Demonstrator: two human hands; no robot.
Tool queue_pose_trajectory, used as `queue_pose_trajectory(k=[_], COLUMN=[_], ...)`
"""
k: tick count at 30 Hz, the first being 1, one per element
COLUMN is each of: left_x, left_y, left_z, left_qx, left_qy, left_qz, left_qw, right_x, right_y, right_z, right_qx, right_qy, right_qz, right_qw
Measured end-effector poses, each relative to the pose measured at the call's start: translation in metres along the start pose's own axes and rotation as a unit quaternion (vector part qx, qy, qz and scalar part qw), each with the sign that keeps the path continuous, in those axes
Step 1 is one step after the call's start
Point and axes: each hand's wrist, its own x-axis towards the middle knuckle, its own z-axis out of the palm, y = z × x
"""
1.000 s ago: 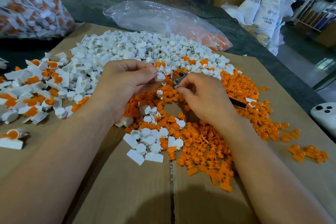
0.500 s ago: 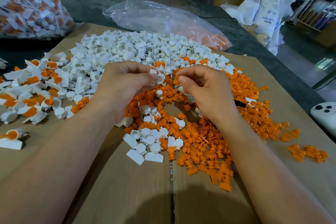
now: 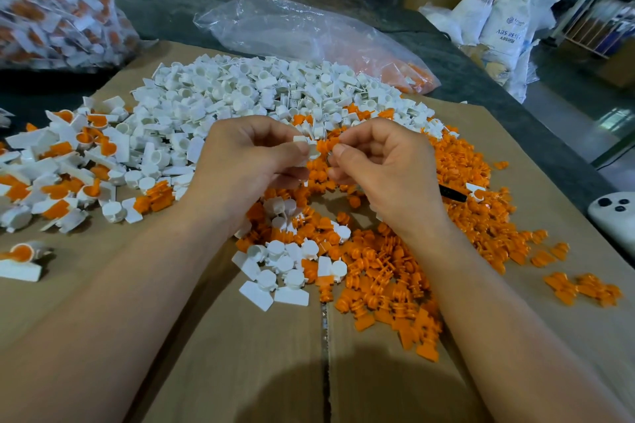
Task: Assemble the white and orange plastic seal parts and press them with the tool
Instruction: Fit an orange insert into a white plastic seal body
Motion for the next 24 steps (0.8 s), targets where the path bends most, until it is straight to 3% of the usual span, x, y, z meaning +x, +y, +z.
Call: queue_pose_trajectory(k=[8,13,24], left_x=[-0.002,-0.0044,-0.006], left_y=[0.0007,-0.0007,-0.0037], left_z=[0.0023,0.0045,0.0057], left_qx=[-0.01,0.044,0.067], left_qy=[-0.016,-0.031,-0.026], left_qz=[0.008,0.052,0.07], left_qw=[1.0,0.997,0.995], right_x=[-0.0001,-0.0005,-0.0005], right_y=[0.0029,0.0036,0.0037], right_z=[0.0009,0.0,-0.0019], right_qx=[-0.093,-0.157,-0.222], right_qy=[0.026,0.039,0.009], right_qz=[-0.048,-0.084,-0.08], right_qw=[0.994,0.983,0.972])
